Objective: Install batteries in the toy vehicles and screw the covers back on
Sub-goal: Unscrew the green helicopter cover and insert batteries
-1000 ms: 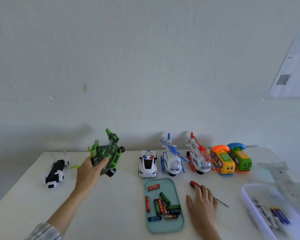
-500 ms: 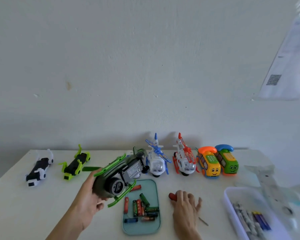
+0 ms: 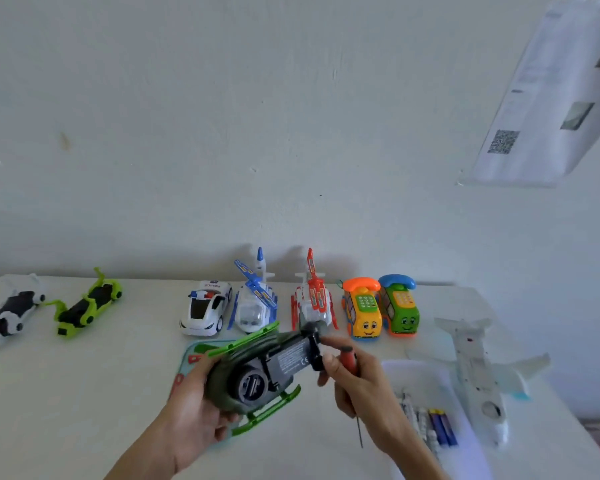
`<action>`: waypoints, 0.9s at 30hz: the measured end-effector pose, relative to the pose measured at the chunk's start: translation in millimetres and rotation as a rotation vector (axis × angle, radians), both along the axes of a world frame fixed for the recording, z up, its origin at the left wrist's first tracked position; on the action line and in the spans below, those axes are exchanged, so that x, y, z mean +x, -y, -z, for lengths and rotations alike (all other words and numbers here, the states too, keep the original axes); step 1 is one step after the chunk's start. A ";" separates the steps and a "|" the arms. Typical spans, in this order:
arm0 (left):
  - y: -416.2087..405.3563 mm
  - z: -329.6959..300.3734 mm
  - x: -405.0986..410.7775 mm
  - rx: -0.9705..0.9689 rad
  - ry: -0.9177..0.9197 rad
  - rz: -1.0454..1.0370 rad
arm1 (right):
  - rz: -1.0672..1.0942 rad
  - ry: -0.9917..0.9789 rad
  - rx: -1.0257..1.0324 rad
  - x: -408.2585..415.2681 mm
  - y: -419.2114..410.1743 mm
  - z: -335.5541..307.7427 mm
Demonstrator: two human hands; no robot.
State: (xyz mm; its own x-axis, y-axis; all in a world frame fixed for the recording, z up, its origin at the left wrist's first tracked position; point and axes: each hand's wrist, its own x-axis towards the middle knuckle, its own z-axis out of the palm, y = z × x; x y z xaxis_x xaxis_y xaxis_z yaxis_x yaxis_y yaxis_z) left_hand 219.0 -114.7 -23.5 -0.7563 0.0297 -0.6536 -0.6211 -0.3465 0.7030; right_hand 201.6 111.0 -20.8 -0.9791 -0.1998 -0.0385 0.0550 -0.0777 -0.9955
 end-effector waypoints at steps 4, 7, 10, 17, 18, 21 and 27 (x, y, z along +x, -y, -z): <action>-25.5 -0.5 -3.4 0.021 -0.007 0.036 | 0.015 -0.038 -0.058 2.6 -16.3 -5.4; -38.5 -1.1 -5.6 0.029 0.029 0.054 | 0.053 -0.015 -0.102 3.3 -24.3 -5.2; -49.0 -0.1 -5.9 0.104 0.028 0.016 | 0.052 0.064 -0.171 4.7 -31.8 0.3; -58.2 6.4 11.7 -0.105 -0.041 -0.020 | 0.001 0.207 -0.091 9.0 -34.0 20.0; -59.1 8.5 14.9 -0.189 -0.046 -0.016 | 0.000 0.231 -0.069 9.7 -32.6 24.0; -62.9 10.2 20.4 -0.446 -0.075 0.074 | 0.016 0.259 -0.017 10.4 -30.6 31.7; -69.4 16.4 20.7 -0.655 -0.117 0.166 | 0.034 0.235 0.037 7.5 -32.0 36.3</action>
